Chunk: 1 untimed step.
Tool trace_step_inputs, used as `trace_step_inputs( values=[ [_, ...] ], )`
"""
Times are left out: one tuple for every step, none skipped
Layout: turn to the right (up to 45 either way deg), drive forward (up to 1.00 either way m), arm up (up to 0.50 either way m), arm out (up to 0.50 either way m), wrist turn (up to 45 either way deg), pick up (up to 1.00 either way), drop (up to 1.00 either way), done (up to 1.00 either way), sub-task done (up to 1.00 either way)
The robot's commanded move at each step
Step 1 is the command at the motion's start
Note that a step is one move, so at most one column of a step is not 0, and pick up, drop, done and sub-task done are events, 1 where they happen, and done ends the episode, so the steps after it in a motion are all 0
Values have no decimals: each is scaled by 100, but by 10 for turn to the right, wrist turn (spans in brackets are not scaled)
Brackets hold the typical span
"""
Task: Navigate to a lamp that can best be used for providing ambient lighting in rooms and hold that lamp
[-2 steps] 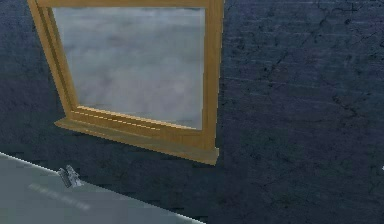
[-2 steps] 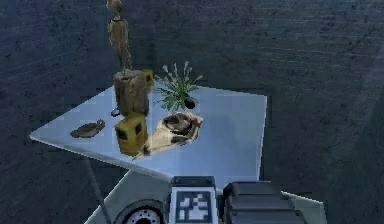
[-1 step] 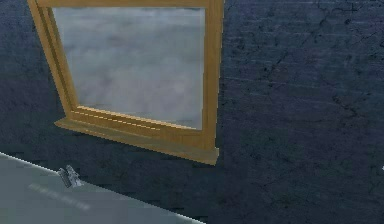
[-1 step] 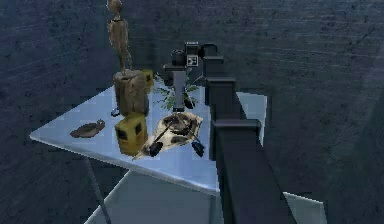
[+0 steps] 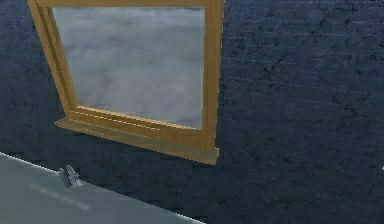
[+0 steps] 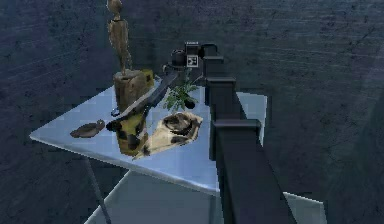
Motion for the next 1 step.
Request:
trace_step_inputs(
  values=[
    [0,0,0,0,450,0,0,0,0]
  ],
)
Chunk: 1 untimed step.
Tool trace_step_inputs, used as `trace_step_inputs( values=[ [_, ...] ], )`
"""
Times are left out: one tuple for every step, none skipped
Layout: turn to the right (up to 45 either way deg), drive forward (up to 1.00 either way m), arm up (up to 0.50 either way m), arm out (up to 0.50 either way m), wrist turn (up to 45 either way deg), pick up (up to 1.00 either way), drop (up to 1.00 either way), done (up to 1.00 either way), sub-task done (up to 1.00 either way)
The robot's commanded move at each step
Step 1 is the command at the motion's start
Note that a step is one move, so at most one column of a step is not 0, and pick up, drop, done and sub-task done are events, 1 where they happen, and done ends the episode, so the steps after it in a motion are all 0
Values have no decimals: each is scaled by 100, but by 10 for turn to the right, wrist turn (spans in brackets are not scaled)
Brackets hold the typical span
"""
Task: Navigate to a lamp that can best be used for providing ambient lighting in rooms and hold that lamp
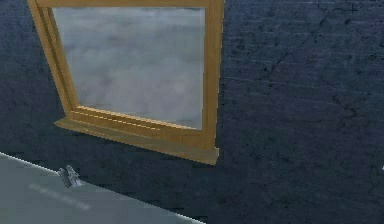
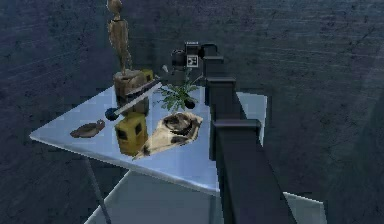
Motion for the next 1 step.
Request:
trace_step_inputs(
  values=[
    [0,0,0,0,30,0,0,0,0]
  ],
)
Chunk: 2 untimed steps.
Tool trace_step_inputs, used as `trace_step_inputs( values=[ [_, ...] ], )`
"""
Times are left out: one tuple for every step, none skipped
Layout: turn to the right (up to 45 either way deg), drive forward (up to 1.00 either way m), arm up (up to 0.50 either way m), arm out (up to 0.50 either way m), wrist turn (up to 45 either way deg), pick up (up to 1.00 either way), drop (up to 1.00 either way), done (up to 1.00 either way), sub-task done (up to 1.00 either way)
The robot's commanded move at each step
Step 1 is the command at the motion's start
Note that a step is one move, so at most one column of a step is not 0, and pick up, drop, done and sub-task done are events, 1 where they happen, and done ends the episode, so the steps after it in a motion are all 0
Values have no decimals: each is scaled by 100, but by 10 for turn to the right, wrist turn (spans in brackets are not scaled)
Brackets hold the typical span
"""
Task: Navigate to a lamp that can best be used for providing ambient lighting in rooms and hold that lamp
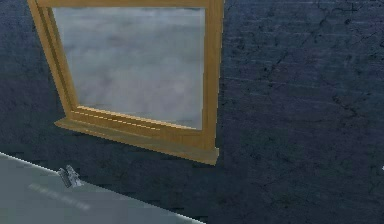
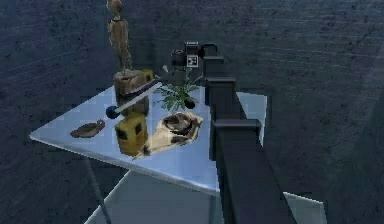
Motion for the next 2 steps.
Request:
trace_step_inputs(
  values=[
    [0,0,-22,0,0,0,0,0,0],
    [0,0,0,0,0,100,0,0,0]
  ],
)
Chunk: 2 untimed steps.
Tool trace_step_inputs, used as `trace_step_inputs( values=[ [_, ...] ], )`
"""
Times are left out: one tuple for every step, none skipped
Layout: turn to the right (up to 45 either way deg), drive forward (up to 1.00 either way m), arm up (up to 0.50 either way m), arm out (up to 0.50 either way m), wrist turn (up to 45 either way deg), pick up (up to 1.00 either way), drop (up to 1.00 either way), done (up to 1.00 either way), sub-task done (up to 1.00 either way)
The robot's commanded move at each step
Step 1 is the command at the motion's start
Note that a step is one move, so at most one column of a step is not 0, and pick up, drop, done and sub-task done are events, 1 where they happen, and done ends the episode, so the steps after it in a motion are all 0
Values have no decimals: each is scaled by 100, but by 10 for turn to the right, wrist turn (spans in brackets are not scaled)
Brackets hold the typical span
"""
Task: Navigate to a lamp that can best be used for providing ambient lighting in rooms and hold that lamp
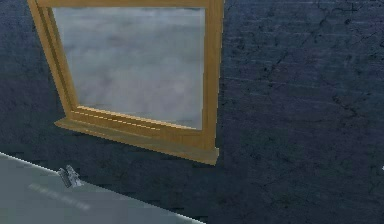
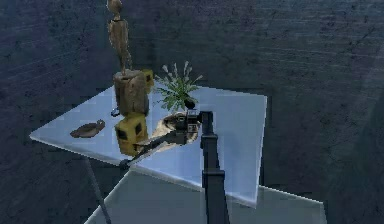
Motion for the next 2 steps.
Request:
trace_step_inputs(
  values=[
    [0,0,10,0,0,0,0,0,0],
    [0,0,0,0,0,0,0,100,0]
  ],
)
